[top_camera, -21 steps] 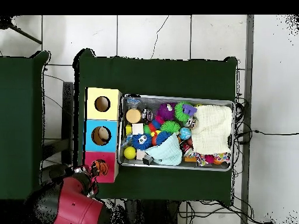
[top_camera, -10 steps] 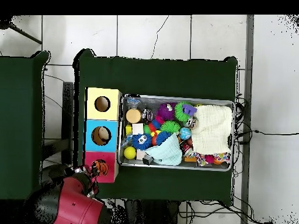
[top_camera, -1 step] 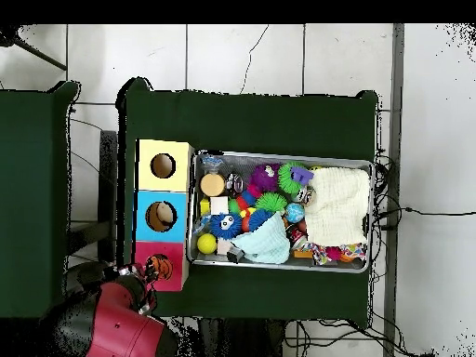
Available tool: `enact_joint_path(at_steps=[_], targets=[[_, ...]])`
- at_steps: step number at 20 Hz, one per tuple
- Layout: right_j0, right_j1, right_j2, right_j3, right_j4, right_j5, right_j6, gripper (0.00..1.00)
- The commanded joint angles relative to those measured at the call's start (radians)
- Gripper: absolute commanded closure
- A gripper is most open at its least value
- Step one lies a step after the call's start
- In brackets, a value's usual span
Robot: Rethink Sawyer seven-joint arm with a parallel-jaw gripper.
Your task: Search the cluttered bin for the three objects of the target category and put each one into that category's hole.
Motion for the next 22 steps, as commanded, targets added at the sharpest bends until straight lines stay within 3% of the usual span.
enact_joint_path(at_steps=[1,22], targets=[[-0.034,0.006,0.114,0.015,0.033,-0.057,0.209,0.0],[-0.052,-0.018,0.125,0.032,0.029,-0.054,0.185,0.0]])
